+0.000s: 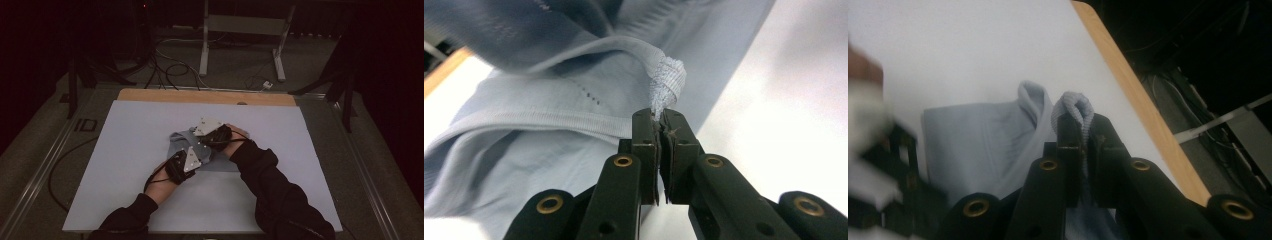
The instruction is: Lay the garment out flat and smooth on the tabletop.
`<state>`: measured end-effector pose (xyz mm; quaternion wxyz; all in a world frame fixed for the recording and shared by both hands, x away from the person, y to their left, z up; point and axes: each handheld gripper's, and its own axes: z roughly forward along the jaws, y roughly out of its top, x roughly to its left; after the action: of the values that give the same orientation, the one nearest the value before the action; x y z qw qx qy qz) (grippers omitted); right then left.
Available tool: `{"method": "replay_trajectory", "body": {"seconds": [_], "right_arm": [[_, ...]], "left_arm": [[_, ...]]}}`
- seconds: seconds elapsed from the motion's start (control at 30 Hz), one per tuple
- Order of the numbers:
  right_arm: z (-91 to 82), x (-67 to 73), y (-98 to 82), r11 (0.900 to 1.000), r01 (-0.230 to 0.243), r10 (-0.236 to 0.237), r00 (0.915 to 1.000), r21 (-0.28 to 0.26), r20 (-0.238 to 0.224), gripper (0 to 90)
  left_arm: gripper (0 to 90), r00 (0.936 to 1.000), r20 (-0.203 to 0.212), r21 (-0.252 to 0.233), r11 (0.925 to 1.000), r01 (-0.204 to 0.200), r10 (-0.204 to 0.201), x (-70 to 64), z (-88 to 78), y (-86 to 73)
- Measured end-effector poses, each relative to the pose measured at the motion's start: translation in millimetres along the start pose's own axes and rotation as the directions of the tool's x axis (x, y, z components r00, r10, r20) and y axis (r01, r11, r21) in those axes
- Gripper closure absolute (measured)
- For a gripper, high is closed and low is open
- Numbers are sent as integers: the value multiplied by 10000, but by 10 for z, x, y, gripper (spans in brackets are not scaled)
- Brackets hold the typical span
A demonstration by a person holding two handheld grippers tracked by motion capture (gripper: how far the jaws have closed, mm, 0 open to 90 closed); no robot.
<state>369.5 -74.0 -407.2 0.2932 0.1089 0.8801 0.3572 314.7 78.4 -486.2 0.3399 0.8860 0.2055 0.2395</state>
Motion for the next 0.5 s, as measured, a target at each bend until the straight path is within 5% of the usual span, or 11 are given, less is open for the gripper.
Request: {"method": "replay_trajectory", "body": {"seconds": [0.27,0.5], "right_arm": [[-253,-135,-192,9990,-302,307,9995,-334,123,853],[-474,-202,-453,9971,-399,398,9992,-642,-29,853]], "left_arm": [[865,9963,-862,334,9994,75,-46,381,-257,-13],[866,9915,-1295,460,9989,-73,132,545,-446,-21]]}}
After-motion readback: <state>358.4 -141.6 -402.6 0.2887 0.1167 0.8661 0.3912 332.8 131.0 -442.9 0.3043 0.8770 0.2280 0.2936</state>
